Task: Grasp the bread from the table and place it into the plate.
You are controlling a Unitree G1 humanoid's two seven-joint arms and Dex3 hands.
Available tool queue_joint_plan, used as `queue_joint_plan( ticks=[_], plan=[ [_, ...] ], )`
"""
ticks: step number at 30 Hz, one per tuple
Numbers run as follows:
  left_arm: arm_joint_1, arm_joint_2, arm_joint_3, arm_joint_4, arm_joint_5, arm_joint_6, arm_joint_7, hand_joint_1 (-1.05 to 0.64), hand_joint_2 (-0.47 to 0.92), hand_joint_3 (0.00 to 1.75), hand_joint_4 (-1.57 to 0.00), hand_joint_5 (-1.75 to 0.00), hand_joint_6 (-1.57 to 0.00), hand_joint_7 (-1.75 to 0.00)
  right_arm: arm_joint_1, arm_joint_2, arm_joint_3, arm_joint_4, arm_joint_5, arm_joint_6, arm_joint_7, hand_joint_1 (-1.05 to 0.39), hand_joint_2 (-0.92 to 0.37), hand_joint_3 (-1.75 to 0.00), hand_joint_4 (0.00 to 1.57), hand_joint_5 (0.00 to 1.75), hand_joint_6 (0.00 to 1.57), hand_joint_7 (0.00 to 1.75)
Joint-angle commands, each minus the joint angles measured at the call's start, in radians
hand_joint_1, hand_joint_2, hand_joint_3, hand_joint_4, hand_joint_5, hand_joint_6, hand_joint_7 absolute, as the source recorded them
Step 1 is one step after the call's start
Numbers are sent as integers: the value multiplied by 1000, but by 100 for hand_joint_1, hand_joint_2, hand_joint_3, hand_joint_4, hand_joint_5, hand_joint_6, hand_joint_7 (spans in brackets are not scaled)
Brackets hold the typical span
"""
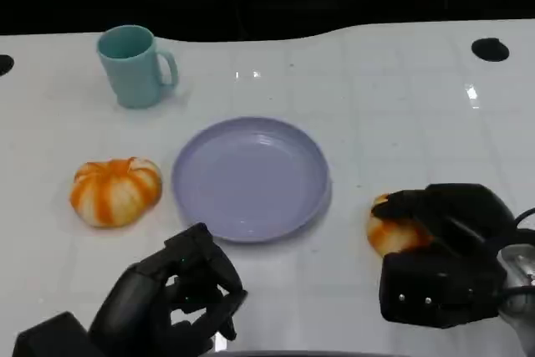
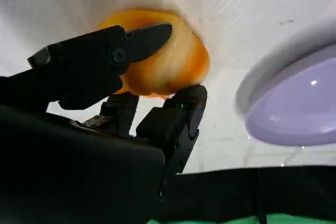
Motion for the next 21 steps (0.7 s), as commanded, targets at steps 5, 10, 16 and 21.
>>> queue_joint_plan(
  ticks=[5, 10, 16, 21],
  plan=[
    [6, 8, 0, -9, 7, -2, 10, -54, 92, 45, -65, -175, -44, -171, -47, 6, -4, 114, 26, -119, -160, -19, -56, -83, 84, 174, 91, 113],
    [8, 8, 2, -11, -3, 6, 7, -52, 92, 45, -64, -175, -44, -171, -42, 16, -9, 107, 45, -150, -206, -16, -47, -102, 87, 175, 82, 145],
    [7, 10, 3, -7, 4, 1, 8, -52, 92, 45, -64, -175, -44, -171, -34, 27, -27, 59, 77, -205, -253, -13, -39, -106, 92, 175, 83, 146],
    [8, 7, 3, -7, -4, -1, 5, -52, 92, 45, -64, -175, -43, -171, -27, 36, -47, -5, 115, -212, -237, -11, -31, -119, 95, 175, 81, 149]
  ],
)
